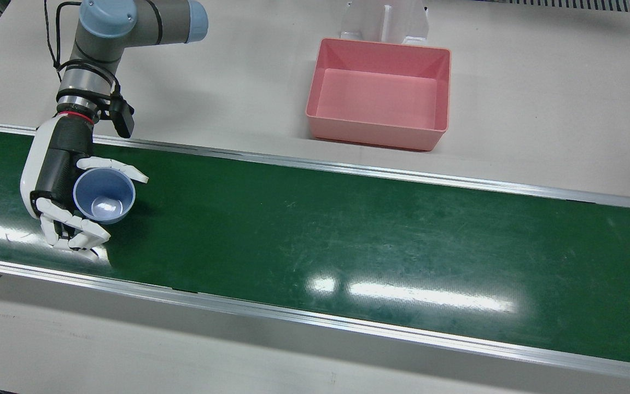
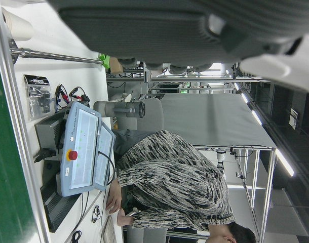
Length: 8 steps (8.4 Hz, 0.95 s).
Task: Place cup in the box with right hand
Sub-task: 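Lift the cup off the belt and carry it over the pink box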
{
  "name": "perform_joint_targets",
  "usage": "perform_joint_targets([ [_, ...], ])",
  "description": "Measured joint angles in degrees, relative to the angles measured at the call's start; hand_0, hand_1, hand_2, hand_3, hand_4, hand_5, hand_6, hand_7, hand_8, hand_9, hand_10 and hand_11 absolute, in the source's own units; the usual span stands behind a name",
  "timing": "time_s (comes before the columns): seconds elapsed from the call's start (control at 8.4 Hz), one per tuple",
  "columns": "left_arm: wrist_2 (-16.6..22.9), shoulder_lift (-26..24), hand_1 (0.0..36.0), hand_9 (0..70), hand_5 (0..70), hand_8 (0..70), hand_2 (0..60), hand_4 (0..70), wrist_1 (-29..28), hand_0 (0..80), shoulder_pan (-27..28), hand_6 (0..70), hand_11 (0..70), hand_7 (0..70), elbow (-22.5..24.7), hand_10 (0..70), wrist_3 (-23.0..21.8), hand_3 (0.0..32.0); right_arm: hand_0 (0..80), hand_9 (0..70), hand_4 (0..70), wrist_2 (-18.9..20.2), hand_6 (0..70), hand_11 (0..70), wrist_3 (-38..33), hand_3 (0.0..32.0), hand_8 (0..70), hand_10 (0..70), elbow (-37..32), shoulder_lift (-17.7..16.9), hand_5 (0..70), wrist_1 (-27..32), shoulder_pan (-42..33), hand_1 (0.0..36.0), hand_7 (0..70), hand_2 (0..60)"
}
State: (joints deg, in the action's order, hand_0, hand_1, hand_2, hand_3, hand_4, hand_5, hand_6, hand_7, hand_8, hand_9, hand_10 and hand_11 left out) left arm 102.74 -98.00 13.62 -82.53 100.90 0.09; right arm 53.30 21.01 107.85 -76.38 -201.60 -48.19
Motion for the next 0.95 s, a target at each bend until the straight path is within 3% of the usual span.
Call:
perform_joint_targets([
  [0.48, 0.0, 0.0, 0.0, 0.0, 0.0, 0.0, 0.0, 0.0, 0.0, 0.0, 0.0, 0.0, 0.0, 0.0, -0.1, 0.0, 0.0, 0.0, 57.5, 70.0, 70.0, -0.7, 35.6, 70.0, 6.0, 0.0, 60.9, 51.0, 16.1, -2.0, 16.3, -3.3, 2.7, 36.0, 70.0, 60.0],
  [0.71, 0.0, 0.0, 0.0, 0.0, 0.0, 0.0, 0.0, 0.0, -0.1, 0.0, 0.0, 0.0, 0.0, 0.0, -0.1, 0.0, 0.0, 0.0, 56.2, 70.0, 70.0, -4.4, 34.9, 70.0, 14.3, 0.0, 60.2, 50.5, 26.5, -2.1, 16.0, -5.0, 12.4, 35.2, 70.0, 60.0],
  [0.95, 0.0, 0.0, 0.0, 0.0, 0.0, 0.0, 0.0, 0.0, 0.0, 0.0, 0.0, 0.0, 0.0, 0.0, 0.0, 0.0, 0.0, 0.0, 57.2, 70.0, 70.0, -10.1, 34.2, 70.0, 21.8, 0.0, 59.5, 50.8, 31.7, -1.7, 15.9, -5.0, 24.5, 33.6, 70.0, 60.0],
])
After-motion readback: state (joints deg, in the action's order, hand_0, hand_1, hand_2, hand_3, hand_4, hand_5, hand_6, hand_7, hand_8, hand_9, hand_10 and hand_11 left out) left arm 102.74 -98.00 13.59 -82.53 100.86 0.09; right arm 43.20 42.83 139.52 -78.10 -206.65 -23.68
